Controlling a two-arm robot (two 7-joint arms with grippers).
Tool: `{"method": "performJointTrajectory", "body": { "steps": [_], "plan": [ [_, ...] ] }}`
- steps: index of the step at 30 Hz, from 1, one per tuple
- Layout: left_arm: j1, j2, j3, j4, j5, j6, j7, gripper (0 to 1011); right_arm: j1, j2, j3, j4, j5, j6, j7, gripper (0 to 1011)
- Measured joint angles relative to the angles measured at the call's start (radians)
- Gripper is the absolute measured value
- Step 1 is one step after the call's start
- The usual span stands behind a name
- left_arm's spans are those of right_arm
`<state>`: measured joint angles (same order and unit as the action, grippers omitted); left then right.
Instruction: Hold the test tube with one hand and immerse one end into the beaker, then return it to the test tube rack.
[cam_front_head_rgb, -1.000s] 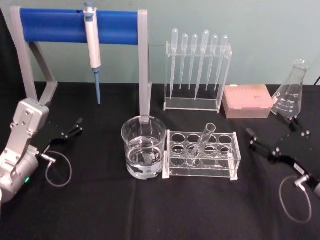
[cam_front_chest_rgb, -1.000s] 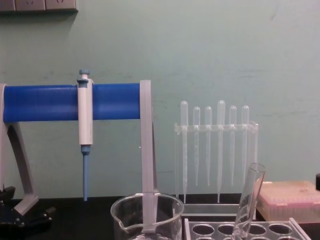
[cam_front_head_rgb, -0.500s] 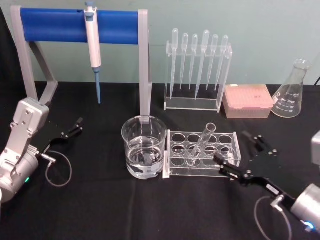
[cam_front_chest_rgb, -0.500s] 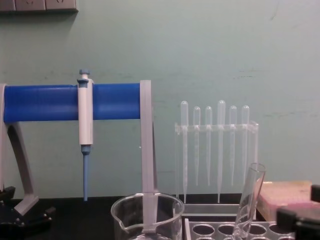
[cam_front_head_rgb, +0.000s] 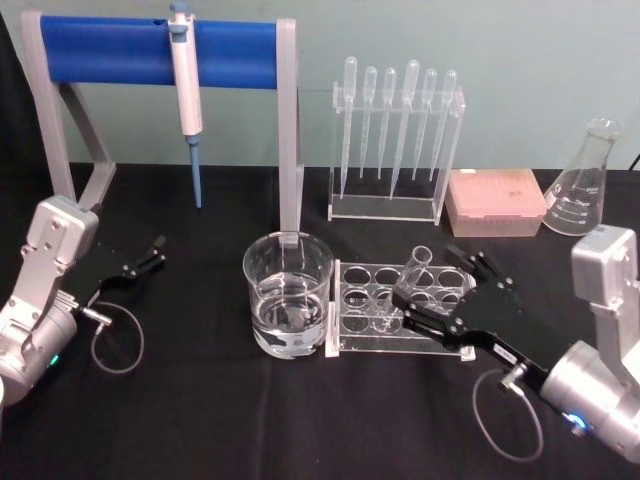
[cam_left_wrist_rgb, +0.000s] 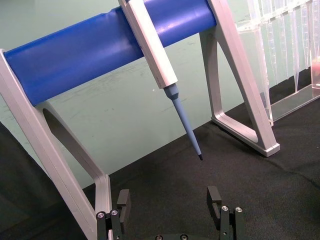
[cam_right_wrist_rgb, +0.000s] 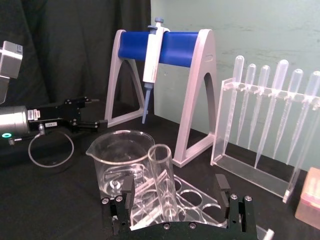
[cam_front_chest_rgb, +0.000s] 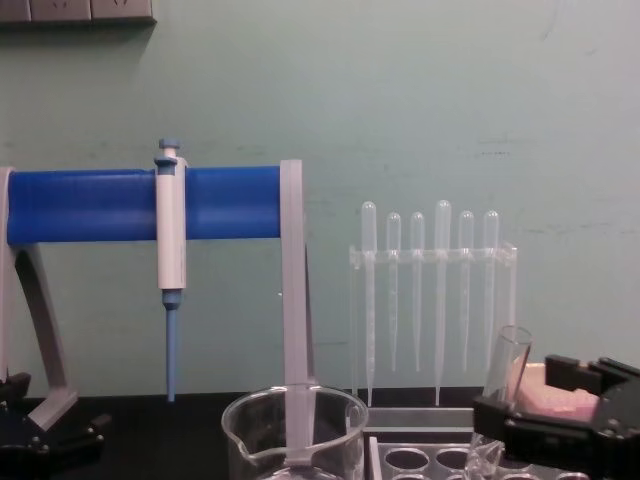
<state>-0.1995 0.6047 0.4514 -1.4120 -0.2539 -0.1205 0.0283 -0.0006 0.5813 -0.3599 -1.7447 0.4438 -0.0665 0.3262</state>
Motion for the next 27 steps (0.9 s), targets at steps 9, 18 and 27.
{"method": "performJointTrajectory", "body": {
  "steps": [9,18,27],
  "plan": [
    [0.0,0.0,0.0,0.0,0.0,0.0,0.0,1000,0.054,-0.054,-0.014,0.043,-0.034,0.025,0.01,1002],
    [0.0,0.0,0.0,0.0,0.0,0.0,0.0,1000,0.064,-0.069,-0.017,0.056,-0.047,0.035,0.014,1002],
    [0.0,0.0,0.0,0.0,0.0,0.0,0.0,1000,0.063,-0.067,-0.016,0.054,-0.045,0.034,0.013,1002]
  ]
}}
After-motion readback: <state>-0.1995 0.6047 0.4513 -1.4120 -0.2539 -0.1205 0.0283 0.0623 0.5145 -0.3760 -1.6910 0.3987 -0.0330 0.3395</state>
